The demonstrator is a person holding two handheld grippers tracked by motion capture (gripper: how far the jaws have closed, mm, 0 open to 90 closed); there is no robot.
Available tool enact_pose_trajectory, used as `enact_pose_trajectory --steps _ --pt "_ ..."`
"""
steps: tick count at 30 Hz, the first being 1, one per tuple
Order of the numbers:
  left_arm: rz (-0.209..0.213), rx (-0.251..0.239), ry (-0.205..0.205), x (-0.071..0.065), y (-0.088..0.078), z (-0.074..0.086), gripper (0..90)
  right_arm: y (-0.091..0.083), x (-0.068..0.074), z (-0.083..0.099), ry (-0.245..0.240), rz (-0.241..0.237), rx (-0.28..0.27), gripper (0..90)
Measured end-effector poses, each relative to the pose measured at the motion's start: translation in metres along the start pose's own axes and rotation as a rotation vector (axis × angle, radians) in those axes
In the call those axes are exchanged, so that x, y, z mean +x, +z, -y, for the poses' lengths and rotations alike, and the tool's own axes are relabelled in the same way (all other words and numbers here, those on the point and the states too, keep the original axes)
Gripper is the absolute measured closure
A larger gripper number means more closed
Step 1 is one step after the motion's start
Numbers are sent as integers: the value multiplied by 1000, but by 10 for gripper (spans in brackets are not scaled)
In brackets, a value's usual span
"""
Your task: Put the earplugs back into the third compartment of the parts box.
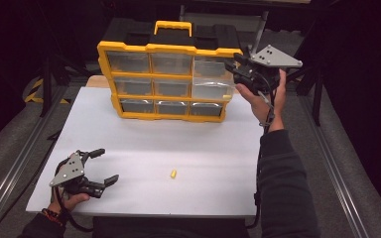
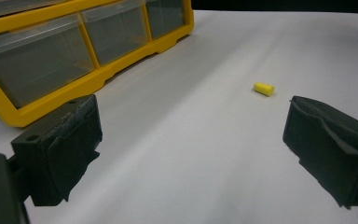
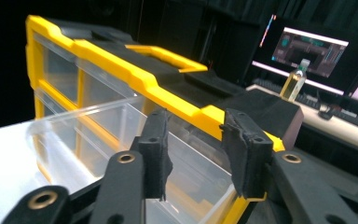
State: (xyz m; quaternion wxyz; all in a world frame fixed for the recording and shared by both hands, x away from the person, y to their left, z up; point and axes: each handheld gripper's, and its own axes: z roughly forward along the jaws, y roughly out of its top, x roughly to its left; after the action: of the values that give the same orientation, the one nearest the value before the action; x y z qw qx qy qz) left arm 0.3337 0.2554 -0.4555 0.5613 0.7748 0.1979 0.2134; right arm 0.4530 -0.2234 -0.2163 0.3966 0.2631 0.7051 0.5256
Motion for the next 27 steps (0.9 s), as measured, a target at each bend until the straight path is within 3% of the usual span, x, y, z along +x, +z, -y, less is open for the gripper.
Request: enact_pose_trajectory --steps 14,23,27 --pt "0 6 6 -1 0 0 56 -49 33 14 -34 -34 -125 447" --pt "-2 16 9 -1 1 0 54 -58 59 27 -74 -61 -127 350" --pt "-3 7 6 -1 0 0 50 -55 73 39 -76 -98 -106 296"
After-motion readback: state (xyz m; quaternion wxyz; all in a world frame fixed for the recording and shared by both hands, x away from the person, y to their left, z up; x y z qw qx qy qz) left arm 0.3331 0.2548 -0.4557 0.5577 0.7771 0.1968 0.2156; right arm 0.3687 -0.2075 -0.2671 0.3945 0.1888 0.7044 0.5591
